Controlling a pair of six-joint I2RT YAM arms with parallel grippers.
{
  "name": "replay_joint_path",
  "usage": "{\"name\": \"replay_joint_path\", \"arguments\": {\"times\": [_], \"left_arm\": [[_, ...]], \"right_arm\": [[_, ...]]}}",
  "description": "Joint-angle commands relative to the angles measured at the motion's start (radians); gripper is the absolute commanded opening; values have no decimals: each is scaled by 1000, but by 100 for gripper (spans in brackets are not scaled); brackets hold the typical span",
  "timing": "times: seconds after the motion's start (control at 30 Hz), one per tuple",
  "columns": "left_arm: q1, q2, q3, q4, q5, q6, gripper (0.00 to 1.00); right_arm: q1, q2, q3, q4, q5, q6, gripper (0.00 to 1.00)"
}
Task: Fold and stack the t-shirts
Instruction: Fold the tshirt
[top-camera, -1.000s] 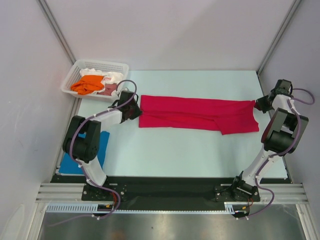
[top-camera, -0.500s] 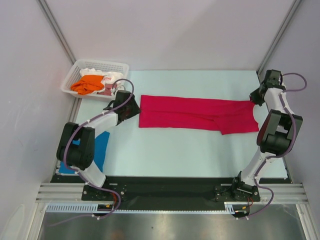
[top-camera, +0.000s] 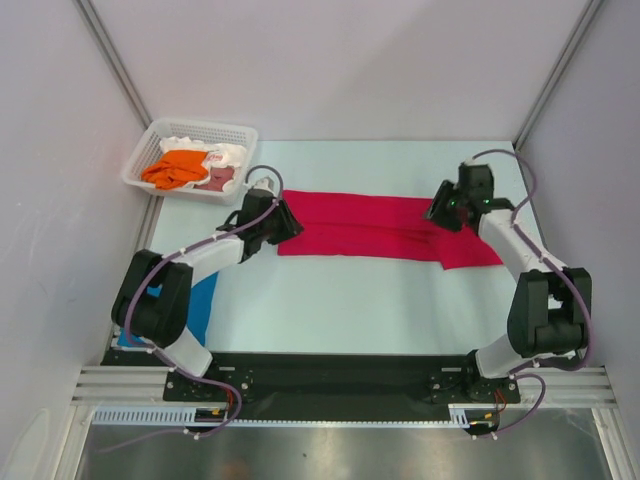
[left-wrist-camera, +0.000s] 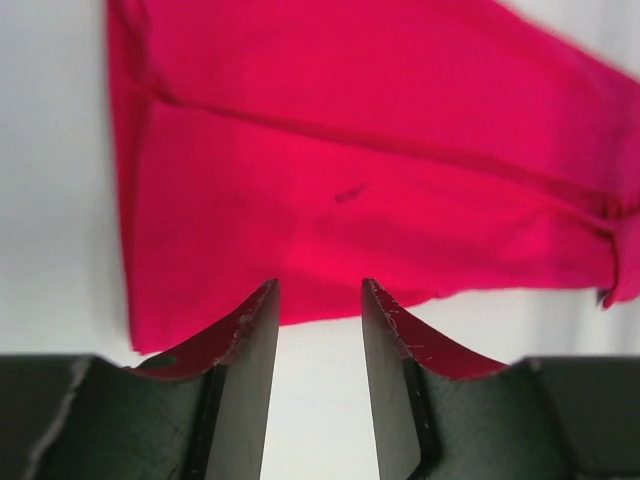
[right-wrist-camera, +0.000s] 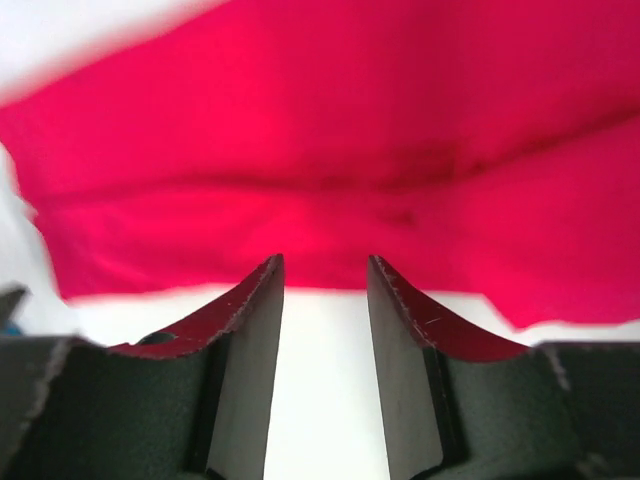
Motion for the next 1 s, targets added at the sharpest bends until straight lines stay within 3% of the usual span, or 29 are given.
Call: {"name": "replay_joint_path", "arguments": {"times": [0.0, 0.23, 0.3, 0.37, 0.73, 0.97], "left_arm": [[-37, 54, 40, 41, 58, 8, 43], [-60, 128, 55, 55, 54, -3, 38], [-60, 142, 57, 53, 54, -1, 37], [-61, 143, 54, 52, 46, 2, 35], [-58, 168, 43, 24, 25, 23, 30], [-55, 174, 31, 23, 14, 32, 26]], "right_arm": [[49, -29, -88, 54, -6, -56, 45], [84, -19, -199, 144, -24, 5, 42], [101, -16, -235, 187, 23, 36, 28], [110, -19, -268, 266, 46, 66, 0], [139, 54, -315, 380, 220, 85, 0], [138, 111, -294, 403, 243, 79, 0]]}}
